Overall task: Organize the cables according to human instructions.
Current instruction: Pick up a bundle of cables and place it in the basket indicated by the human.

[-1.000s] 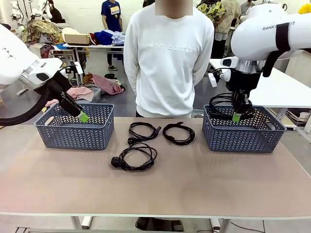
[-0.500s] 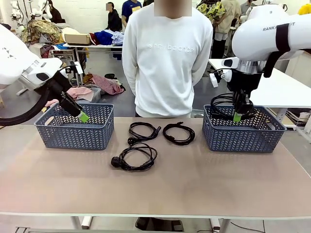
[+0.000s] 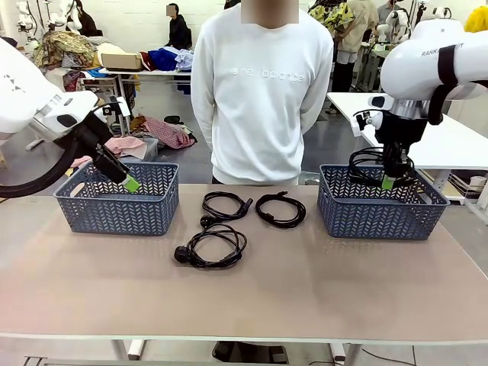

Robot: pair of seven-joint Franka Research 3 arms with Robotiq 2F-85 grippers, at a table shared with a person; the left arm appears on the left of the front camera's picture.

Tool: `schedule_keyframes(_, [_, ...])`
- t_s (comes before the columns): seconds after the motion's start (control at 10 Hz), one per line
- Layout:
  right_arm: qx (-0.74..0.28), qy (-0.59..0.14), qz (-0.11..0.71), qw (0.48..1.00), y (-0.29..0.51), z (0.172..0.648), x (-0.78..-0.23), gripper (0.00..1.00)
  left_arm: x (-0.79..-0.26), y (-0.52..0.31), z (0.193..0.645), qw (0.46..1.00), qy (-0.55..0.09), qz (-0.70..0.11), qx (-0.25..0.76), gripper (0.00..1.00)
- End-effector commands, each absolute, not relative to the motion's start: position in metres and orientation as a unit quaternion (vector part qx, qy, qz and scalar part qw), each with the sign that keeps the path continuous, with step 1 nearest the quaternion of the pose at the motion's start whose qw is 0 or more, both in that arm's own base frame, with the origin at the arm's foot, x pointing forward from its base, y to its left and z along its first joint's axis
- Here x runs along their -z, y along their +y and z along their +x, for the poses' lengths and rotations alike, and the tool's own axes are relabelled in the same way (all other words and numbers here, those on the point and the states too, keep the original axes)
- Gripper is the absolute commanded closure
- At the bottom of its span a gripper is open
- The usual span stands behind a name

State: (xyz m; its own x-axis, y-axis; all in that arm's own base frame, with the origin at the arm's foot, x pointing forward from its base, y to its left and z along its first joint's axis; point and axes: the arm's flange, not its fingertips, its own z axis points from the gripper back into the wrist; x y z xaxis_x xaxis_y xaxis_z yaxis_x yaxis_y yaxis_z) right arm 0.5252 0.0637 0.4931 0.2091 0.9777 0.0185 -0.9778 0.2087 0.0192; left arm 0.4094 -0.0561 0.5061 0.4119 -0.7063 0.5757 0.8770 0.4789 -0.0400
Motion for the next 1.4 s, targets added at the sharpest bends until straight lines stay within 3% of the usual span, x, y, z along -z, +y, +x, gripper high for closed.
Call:
schedule_keyframes(0.0, [-0.656, 0.000, 0.005, 0.755, 0.057, 0.546, -0.485, 0.88, -0.505, -0.055, 0.409, 0.815, -0.258, -0.180, 0.487, 0.00])
schedule_keyframes(0.9, [-0.671, 0.017, 0.002, 0.741, 0.055, 0.589, -0.453, 0.88, -0.505, -0.055, 0.409, 0.815, -0.258, -0.180, 0.487, 0.00])
schedule_keyframes(1.0, [-0.665, 0.018, 0.007, 0.747, 0.054, 0.589, -0.454, 0.69, -0.505, -0.055, 0.409, 0.815, -0.258, -0.180, 0.487, 0.00])
schedule_keyframes(1.1, [-0.662, 0.014, 0.007, 0.749, 0.053, 0.590, -0.454, 0.69, -0.505, -0.055, 0.409, 0.815, -0.258, -0.180, 0.487, 0.00])
schedule_keyframes(1.2, [-0.659, 0.012, 0.008, 0.752, 0.053, 0.590, -0.456, 0.49, -0.505, -0.055, 0.409, 0.815, -0.258, -0.180, 0.487, 0.00])
schedule_keyframes(1.3, [-0.656, 0.009, 0.009, 0.755, 0.052, 0.591, -0.457, 0.64, -0.505, -0.055, 0.409, 0.815, -0.258, -0.180, 0.487, 0.00])
